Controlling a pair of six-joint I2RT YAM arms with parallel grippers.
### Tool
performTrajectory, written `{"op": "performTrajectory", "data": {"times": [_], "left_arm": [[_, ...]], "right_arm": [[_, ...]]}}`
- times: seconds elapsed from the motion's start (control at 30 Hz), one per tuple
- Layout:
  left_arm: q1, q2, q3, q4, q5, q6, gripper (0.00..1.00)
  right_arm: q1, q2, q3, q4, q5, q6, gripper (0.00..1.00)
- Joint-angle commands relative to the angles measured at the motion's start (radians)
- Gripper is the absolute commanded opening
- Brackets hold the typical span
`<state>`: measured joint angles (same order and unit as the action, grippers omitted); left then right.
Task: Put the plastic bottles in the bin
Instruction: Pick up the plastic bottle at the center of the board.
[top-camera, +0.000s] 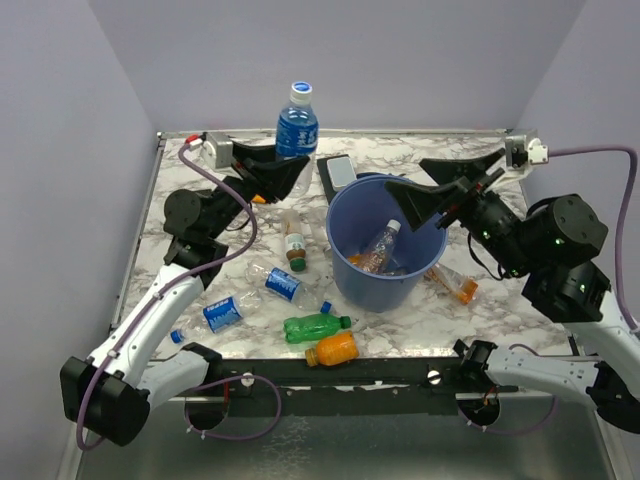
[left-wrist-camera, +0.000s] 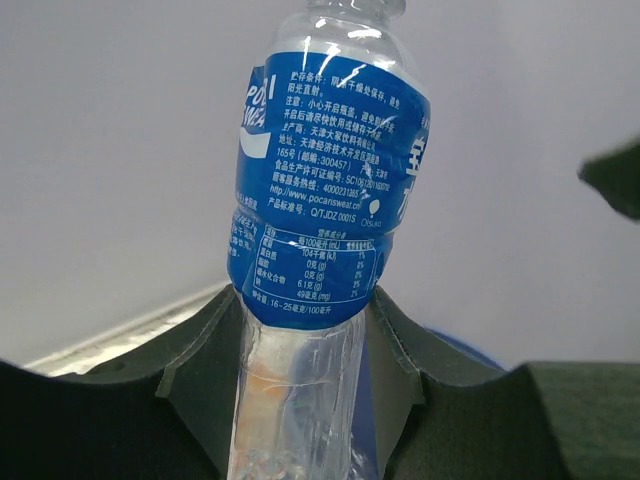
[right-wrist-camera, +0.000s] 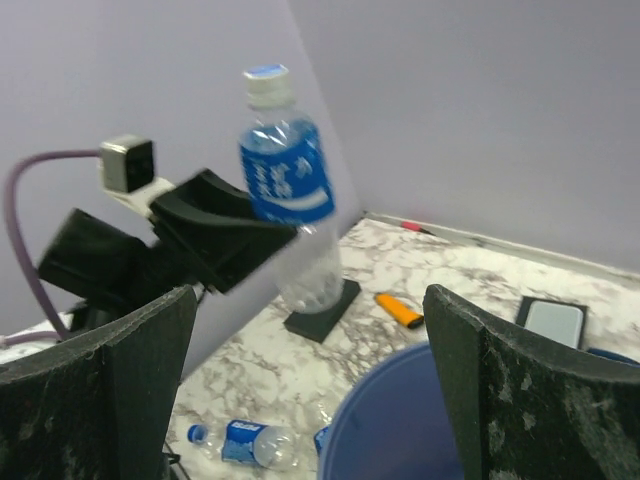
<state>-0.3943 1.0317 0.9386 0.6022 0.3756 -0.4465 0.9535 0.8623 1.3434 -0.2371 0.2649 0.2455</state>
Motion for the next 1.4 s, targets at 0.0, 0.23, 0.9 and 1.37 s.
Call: {"op": "performTrajectory", "data": {"times": [0.0, 0.23, 0.9, 1.37], "left_arm": [[-0.064, -0.005, -0.055, 0.152, 0.177, 0.058, 0.33], [-0.132, -0.054, -0.118, 0.173, 0.191, 0.105, 0.33], [-0.183, -0.098, -0.175, 0.174, 0.148, 0.149, 0.31], [-0.189, -0.114, -0.182, 0.158, 0.131, 0.17, 0.31]], "right_arm": [[-0.002, 0.105, 0.105, 0.074, -0.177, -0.012, 0.99], [-0.002, 0.265, 0.201, 0.134, -0.187, -0.01, 0.99], [-0.002, 0.419, 0.335, 0.086, -0.223, 0.003, 0.5], [-0.002, 0.476, 0.398, -0.044, -0.191, 0.003, 0.29]]}}
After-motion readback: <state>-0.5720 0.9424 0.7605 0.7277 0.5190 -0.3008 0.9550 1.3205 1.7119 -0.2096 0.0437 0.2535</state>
